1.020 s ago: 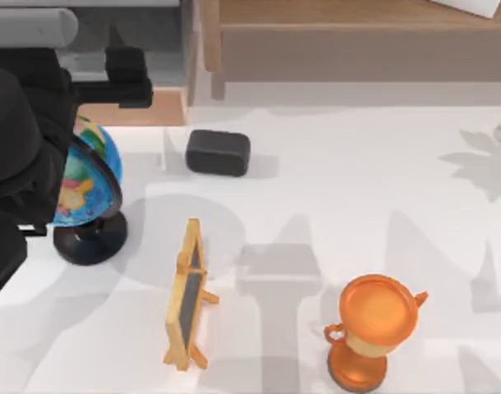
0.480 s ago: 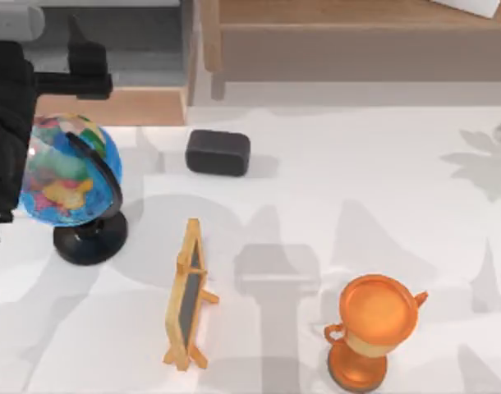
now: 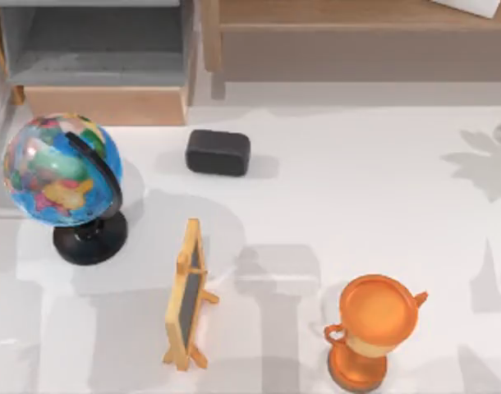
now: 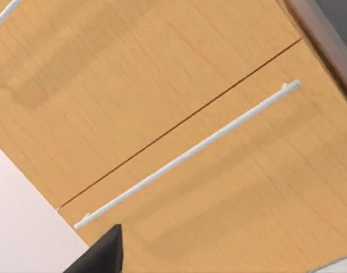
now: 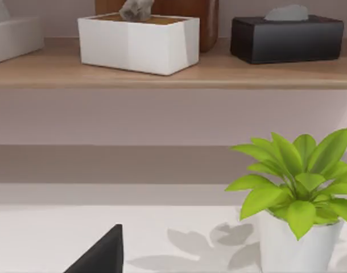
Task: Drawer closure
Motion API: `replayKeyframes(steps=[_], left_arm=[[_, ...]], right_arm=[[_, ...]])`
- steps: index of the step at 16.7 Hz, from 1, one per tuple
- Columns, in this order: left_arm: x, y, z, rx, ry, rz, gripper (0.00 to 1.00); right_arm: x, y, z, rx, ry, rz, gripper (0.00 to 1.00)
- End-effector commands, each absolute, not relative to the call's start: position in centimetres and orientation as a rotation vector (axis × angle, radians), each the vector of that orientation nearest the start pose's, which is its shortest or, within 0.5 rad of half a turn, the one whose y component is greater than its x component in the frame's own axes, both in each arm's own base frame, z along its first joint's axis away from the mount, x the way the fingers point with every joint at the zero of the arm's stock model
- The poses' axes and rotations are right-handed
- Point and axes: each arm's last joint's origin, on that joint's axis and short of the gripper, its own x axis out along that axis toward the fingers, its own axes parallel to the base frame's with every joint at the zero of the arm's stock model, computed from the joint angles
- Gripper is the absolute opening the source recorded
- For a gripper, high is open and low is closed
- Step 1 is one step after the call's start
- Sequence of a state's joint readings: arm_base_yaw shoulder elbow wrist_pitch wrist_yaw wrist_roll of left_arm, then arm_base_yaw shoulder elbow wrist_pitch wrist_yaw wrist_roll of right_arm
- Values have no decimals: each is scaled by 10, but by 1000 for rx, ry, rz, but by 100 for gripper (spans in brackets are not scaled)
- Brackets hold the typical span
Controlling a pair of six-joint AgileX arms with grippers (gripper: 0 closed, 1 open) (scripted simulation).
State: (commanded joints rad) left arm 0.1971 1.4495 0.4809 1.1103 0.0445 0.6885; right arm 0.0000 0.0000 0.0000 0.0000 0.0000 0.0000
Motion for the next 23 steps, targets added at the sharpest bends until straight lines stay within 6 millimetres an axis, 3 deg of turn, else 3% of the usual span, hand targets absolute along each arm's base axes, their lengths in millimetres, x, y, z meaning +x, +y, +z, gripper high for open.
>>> replayKeyframes(steps=[5, 9, 15, 23], left_arm=[[249, 131, 173, 1118, -25, 246, 100], [230, 165, 140, 1389, 16, 173, 100], [229, 175, 97, 1566, -12, -6, 100], [234, 174, 95, 1571, -16, -16, 100]], right_arm=[[106, -1, 160, 0, 0, 0, 100], [106, -1, 160, 0, 0, 0, 100], [106, -1, 160, 0, 0, 0, 100], [106, -1, 160, 0, 0, 0, 100]])
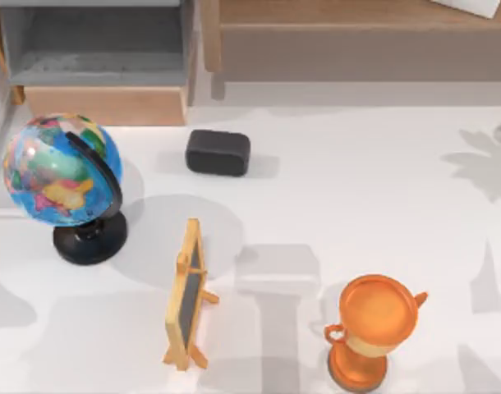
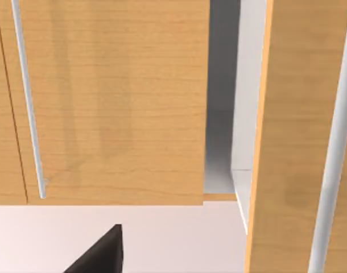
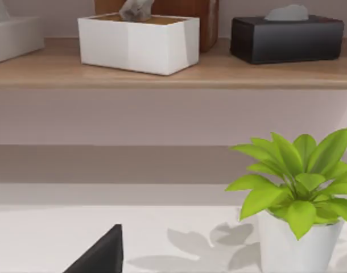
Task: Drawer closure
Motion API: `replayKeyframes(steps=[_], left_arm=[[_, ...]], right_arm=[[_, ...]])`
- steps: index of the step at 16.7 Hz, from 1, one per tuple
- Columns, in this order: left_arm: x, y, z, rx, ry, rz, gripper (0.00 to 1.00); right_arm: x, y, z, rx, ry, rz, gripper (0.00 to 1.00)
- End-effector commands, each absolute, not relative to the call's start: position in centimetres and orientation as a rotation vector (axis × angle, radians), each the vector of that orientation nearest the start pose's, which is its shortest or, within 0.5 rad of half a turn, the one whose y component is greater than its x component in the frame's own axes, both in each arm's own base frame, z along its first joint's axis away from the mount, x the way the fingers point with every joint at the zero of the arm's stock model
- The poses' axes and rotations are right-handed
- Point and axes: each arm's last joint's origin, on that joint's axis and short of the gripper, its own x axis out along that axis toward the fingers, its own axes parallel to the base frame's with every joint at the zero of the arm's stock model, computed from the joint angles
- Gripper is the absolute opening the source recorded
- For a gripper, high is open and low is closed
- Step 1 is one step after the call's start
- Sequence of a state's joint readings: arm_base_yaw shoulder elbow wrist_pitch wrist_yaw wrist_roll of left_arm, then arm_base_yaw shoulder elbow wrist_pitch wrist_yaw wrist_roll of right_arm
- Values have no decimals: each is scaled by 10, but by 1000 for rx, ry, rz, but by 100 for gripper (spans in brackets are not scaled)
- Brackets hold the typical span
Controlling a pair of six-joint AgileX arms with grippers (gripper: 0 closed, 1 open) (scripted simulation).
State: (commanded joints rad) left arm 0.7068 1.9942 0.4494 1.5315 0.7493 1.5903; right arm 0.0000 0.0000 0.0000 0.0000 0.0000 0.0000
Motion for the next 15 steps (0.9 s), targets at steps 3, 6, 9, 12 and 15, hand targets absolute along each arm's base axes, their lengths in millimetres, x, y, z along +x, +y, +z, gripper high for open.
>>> replayKeyframes(steps=[3, 6, 9, 12, 15], left_arm=[[249, 174, 95, 1571, -16, -16, 100], [254, 174, 95, 1571, -16, -16, 100], [254, 174, 95, 1571, -16, -16, 92], [254, 174, 95, 1571, -16, -16, 70], [254, 174, 95, 1571, -16, -16, 47]], right_arm=[[106, -1, 160, 0, 0, 0, 100], [106, -1, 160, 0, 0, 0, 100], [106, -1, 160, 0, 0, 0, 100], [106, -1, 160, 0, 0, 0, 100], [106, -1, 160, 0, 0, 0, 100]])
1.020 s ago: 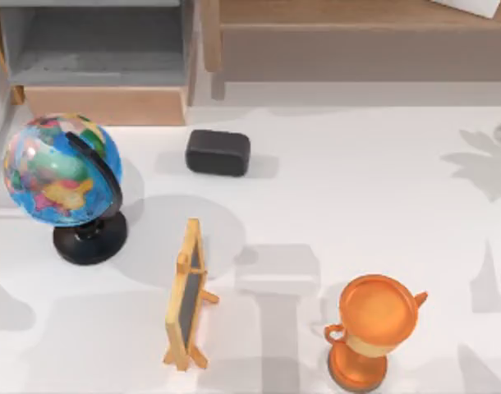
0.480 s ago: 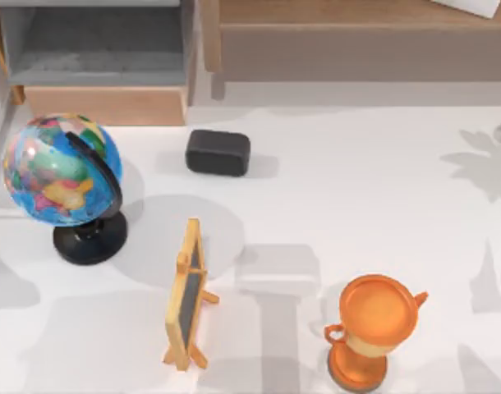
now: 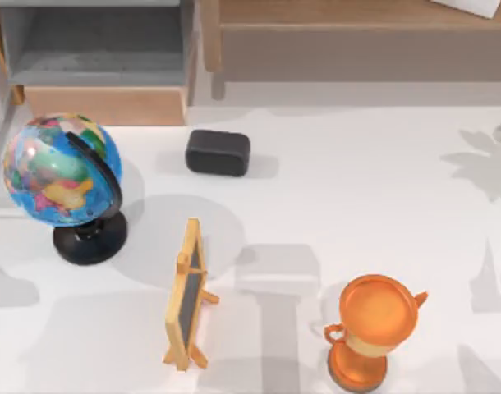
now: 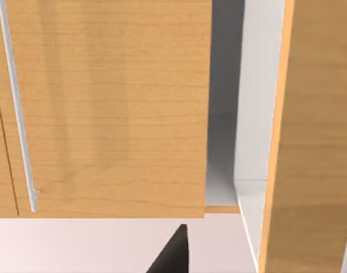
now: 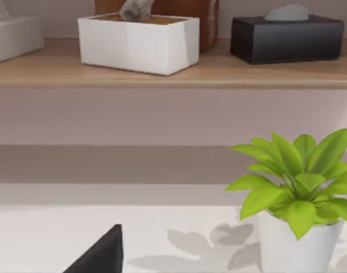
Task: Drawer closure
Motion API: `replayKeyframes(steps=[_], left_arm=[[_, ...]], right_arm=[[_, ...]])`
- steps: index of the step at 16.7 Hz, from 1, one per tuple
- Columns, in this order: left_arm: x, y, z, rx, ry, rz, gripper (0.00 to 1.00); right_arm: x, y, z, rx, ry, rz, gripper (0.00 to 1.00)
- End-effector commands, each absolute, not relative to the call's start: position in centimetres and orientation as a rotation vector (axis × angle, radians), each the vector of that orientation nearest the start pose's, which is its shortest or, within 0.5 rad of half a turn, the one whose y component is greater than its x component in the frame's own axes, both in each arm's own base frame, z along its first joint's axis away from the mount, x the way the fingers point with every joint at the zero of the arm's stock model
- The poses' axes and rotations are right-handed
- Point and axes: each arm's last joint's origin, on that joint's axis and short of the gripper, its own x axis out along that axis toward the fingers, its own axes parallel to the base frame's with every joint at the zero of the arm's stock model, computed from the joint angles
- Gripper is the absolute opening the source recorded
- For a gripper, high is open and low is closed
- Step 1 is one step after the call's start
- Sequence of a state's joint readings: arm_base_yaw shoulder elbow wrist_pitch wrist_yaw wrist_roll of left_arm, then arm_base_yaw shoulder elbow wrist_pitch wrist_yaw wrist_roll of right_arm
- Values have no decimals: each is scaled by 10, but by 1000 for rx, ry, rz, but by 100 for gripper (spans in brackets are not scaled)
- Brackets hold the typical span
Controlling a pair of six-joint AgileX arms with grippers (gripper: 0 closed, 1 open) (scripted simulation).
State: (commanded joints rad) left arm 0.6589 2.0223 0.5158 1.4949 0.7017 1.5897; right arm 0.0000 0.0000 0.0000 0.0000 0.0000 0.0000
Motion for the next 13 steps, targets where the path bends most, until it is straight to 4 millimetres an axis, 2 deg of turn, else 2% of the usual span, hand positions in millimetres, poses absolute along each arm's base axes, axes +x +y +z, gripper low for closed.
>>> replayKeyframes(steps=[6, 13], left_arm=[[254, 174, 95, 1571, -16, -16, 2], [254, 174, 95, 1571, -16, -16, 0]], right_arm=[[106, -1, 160, 0, 0, 0, 100], [106, -1, 160, 0, 0, 0, 100]])
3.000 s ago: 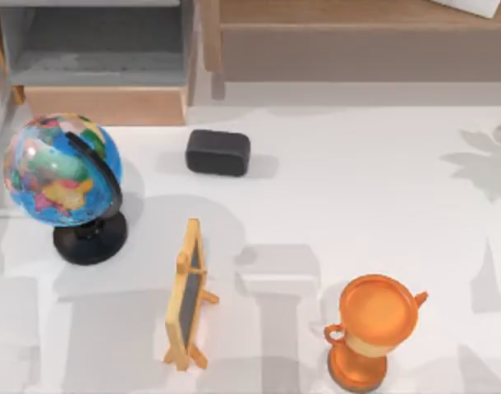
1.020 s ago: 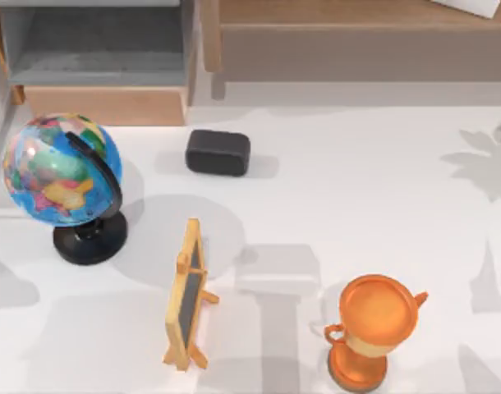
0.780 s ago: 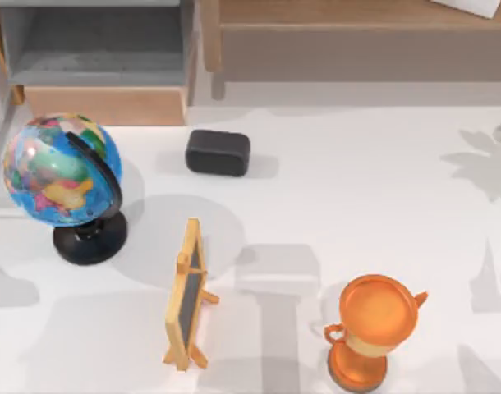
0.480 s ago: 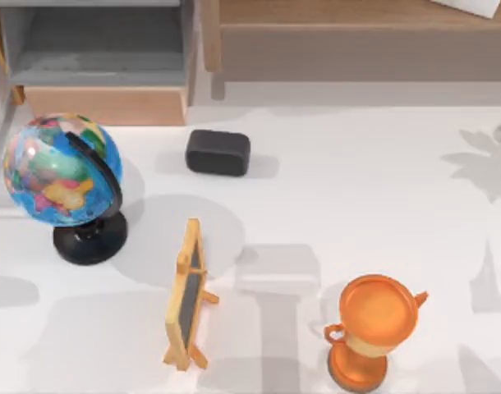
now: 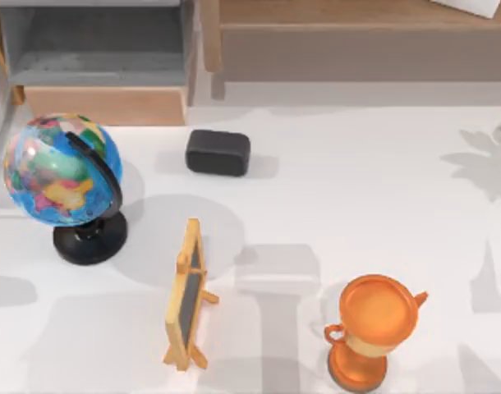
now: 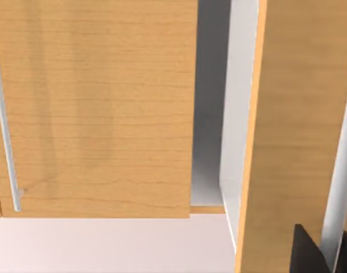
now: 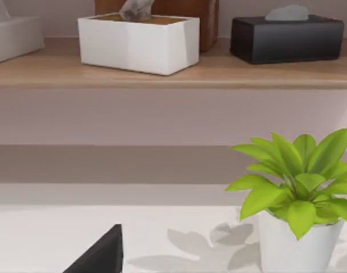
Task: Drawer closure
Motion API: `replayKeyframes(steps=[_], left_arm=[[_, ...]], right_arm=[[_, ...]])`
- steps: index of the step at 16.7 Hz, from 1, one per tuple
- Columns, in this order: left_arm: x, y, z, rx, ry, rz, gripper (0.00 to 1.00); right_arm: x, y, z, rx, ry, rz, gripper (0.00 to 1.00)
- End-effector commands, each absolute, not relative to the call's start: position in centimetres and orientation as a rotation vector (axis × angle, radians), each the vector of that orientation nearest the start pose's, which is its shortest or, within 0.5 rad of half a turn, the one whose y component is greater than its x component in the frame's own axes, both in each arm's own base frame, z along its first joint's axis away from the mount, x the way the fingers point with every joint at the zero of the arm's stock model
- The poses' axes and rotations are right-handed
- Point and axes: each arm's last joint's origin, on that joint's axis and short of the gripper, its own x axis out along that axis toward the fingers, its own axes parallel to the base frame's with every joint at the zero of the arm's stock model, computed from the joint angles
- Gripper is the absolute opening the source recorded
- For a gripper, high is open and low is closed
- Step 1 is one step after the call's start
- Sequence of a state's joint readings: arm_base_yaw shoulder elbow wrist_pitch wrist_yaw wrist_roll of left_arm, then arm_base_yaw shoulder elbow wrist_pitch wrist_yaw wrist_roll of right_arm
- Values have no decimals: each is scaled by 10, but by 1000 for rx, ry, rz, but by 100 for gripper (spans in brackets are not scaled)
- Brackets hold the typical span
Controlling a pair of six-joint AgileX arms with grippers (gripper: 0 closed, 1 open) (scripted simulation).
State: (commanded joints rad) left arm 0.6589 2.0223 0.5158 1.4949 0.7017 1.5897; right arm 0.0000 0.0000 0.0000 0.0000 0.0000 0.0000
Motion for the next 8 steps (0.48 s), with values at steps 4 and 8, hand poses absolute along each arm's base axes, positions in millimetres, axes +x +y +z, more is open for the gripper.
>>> replayKeyframes(steps=[4, 8], left_arm=[[258, 174, 89, 1552, 5, -33, 0], [293, 176, 90, 1555, 1, -29, 0]], right_arm=[[106, -1, 160, 0, 0, 0, 100], [106, -1, 160, 0, 0, 0, 100]])
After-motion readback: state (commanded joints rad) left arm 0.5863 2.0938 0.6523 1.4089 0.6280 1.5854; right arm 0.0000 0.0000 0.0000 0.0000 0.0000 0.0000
